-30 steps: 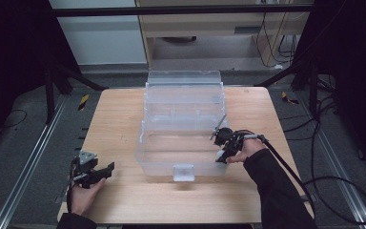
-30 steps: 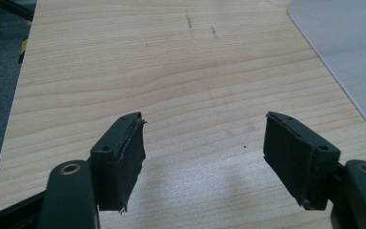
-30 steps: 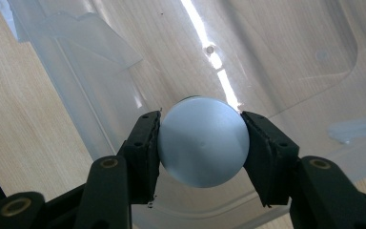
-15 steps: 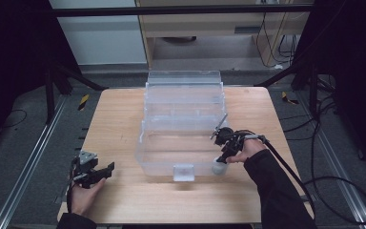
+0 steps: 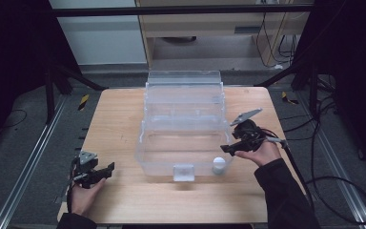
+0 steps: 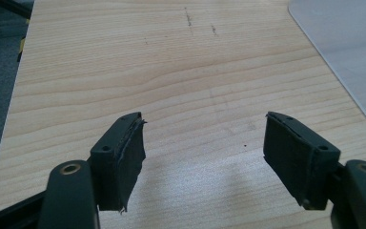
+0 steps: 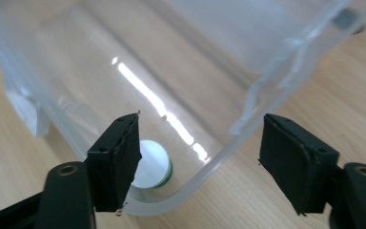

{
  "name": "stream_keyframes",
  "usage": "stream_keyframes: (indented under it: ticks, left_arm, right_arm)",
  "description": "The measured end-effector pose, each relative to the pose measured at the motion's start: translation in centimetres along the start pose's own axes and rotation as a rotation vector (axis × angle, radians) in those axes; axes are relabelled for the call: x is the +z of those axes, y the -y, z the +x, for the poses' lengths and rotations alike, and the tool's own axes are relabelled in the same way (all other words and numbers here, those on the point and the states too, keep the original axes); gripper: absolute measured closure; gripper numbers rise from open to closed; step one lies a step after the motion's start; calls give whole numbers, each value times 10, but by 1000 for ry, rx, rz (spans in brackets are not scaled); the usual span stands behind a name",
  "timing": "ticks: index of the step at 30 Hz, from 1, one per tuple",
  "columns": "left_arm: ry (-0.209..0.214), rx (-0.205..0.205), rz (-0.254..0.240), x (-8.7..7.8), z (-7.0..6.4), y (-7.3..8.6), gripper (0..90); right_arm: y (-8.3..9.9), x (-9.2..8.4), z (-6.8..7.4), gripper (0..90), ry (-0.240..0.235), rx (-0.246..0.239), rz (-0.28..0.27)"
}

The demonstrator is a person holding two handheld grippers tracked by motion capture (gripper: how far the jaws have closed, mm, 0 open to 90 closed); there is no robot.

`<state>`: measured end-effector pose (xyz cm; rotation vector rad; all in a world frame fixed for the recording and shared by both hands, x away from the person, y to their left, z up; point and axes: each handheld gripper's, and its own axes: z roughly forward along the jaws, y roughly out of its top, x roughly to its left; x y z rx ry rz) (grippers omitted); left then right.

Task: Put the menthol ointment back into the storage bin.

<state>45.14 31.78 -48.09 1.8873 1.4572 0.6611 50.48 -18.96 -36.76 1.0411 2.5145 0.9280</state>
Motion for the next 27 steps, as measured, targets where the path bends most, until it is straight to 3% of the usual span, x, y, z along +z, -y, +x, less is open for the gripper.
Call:
stream_keyframes:
  ticks: [5, 8, 9, 10, 11, 13, 19, 20, 24, 27]
  left_arm:
    - [8, 0, 3, 0, 0, 0, 319]
    - [18, 6, 9, 0, -1, 0, 356]
    - [18, 6, 9, 0, -1, 0, 372]
    - [18, 7, 9, 1, -1, 0, 372]
    - [19, 8, 11, 1, -1, 0, 378]
    - [21, 9, 15, 1, -2, 1, 389]
    - [25, 12, 28, 3, -1, 2, 412]
    - [25, 11, 27, 4, -1, 2, 412]
    - [21, 13, 28, 5, 0, 2, 395]
    - [14, 6, 31, 7, 3, 2, 376]
  right_arm:
    - [31, -17, -9, 209, 51, 77, -168]
    - [55, -23, -16, 205, 68, 161, -256]
    - [55, -23, -16, 205, 68, 161, -256]
    - [72, -24, -22, 204, 93, 216, -314]
    - [78, -24, -23, 211, 102, 241, -329]
    - [94, -22, -28, 224, 121, 267, -379]
    - [137, -2, -41, 190, 180, 336, -369]
    - [142, 2, -43, 178, 185, 350, -344]
    - [154, 17, -49, 155, 238, 352, -296]
    - [159, 23, -51, 139, 268, 365, -293]
